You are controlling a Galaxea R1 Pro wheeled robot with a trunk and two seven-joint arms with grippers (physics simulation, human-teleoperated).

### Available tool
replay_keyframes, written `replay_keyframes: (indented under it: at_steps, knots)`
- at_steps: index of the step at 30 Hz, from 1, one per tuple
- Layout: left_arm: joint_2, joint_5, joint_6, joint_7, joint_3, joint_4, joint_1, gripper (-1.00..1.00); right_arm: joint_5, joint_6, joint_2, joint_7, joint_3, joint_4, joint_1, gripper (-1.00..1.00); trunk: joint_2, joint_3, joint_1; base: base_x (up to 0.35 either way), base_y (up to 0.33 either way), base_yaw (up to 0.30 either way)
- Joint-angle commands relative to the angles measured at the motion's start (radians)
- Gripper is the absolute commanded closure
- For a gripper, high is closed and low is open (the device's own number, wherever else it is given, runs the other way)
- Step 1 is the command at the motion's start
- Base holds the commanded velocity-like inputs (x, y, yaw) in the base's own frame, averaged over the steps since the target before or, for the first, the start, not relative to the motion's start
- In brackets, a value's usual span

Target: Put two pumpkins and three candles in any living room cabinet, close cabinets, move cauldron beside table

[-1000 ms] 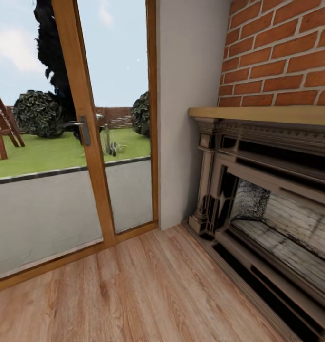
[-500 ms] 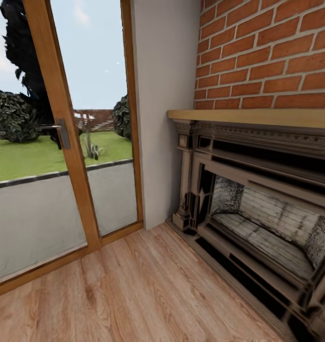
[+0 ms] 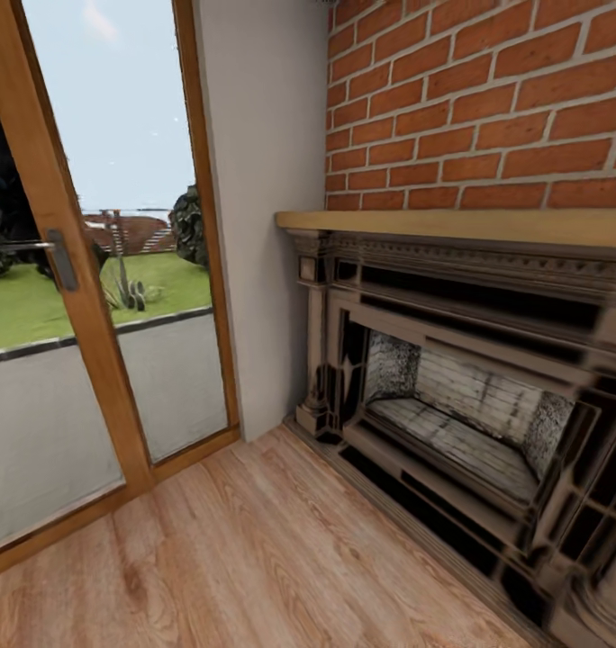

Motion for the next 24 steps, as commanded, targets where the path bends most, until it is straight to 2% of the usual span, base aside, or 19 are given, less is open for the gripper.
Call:
replay_keyframes:
  at_steps: [1, 7, 12, 24]
  knots:
    - [0.0, 0.0, -0.004, 0.008, -0.007, -0.003, -0.002, 1.0, -0.003, -0.002, 0.001, -0.006, 0.008, 0.001, -0.001, -1.0, -0.001, -0.001, 0.0, -0.006, -0.006, -0.27]
    - [-0.004, 0.0, 0.004, 0.007, -0.007, -0.003, -0.002, 1.0, -0.003, 0.0, 0.002, -0.006, 0.008, 0.001, 0.0, -1.0, -0.001, 0.001, 0.0, -0.153, -0.15, -0.27]
    - [-0.006, 0.0, 0.057, 0.007, -0.007, 0.007, -0.002, 1.0, -0.002, 0.041, 0.002, -0.003, 0.009, 0.001, 0.0, -1.0, -0.001, 0.001, 0.0, -0.227, -0.22, -0.27]
    - [-0.013, 0.0, 0.072, 0.008, -0.007, 0.017, -0.002, 1.0, 0.004, 0.068, 0.002, 0.0, 0.011, 0.001, 0.0, -1.0, -0.001, -0.006, 0.0, -0.018, -0.016, -0.261]
